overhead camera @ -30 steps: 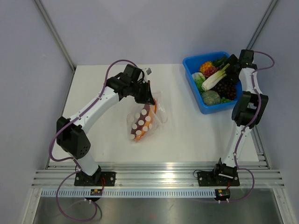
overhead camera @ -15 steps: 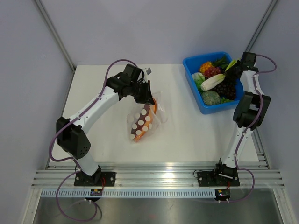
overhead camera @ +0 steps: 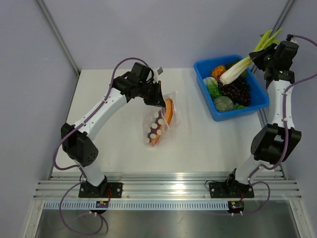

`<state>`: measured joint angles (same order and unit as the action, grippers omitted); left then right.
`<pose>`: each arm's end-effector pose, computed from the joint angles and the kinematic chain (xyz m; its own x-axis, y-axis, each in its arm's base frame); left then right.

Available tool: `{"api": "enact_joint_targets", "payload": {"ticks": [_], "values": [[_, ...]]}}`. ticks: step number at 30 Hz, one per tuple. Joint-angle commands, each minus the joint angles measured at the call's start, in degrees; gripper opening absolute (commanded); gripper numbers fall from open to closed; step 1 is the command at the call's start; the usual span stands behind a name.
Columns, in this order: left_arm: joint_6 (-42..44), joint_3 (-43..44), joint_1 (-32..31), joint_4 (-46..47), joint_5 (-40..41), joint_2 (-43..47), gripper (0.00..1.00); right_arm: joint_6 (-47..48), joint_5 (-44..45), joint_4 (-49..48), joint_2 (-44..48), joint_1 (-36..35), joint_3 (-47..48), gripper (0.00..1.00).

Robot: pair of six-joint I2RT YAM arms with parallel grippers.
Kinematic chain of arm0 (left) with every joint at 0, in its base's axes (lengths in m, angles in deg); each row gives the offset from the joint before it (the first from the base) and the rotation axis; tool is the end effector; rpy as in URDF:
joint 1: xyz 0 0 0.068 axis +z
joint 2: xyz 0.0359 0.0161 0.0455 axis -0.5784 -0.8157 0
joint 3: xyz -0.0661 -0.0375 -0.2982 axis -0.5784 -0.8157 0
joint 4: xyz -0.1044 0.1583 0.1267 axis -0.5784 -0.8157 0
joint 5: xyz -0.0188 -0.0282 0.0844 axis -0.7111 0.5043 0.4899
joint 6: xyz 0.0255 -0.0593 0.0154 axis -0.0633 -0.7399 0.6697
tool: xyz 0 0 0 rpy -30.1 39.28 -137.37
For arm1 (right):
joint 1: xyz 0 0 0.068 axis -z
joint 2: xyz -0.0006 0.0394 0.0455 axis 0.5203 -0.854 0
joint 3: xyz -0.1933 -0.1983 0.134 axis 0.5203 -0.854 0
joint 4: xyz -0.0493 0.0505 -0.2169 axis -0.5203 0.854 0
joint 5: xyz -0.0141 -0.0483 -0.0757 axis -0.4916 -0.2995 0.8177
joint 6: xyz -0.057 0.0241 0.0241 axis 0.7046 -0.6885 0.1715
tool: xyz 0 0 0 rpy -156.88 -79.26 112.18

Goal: Place the food in the zip-top bag and seal the zipper
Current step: Pick up the fake vegetable from the bin, then place the fake vegetable in the zipper food storage bag.

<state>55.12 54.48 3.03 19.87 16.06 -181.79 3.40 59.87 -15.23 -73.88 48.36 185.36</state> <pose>0.2871 -0.2066 0.3853 -0.8643 0.0868 -0.4955 0.3926 0.7323 -0.5564 0.3868 -0.1061 0.4341 -0.1969 0.6416 -0.7413 0.2388 0.7647 0.5985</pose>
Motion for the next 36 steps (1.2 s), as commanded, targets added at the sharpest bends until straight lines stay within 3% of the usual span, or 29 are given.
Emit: {"api": "enact_joint_targets", "payload": {"ticks": [1,8,10,17,22,27,36], "values": [[0.25,2.95,-0.20,1.50,-2.18,-1.10,0.00,1.89,-4.24,-3.87,6.89,-0.14,-3.16,0.00],[2.79,7.17,-0.12,-1.58,-2.36,-3.47,0.00,8.39,-1.62,-4.50,20.60,-7.60,-13.45,0.00],[3.24,7.43,-0.12,-2.28,-2.18,-3.73,0.00,10.93,1.17,-3.98,24.82,-12.59,-15.22,0.00],[2.45,6.47,-0.12,-2.29,-2.44,-3.30,0.00,8.49,0.93,-5.90,33.09,-22.45,-19.96,0.00],[2.45,8.05,-0.12,-2.55,-2.27,-3.39,0.00,4.36,5.40,-10.02,32.92,-30.54,-25.67,0.00],[1.31,7.79,-0.12,-1.32,-3.93,-3.04,0.00,2.86,13.49,-10.74,27.75,-41.68,-24.81,0.00],[1.66,7.79,0.06,-1.32,-4.38,-1.10,0.00,4.00,31.76,-10.56,19.65,-51.02,-23.22,0.00]]}}
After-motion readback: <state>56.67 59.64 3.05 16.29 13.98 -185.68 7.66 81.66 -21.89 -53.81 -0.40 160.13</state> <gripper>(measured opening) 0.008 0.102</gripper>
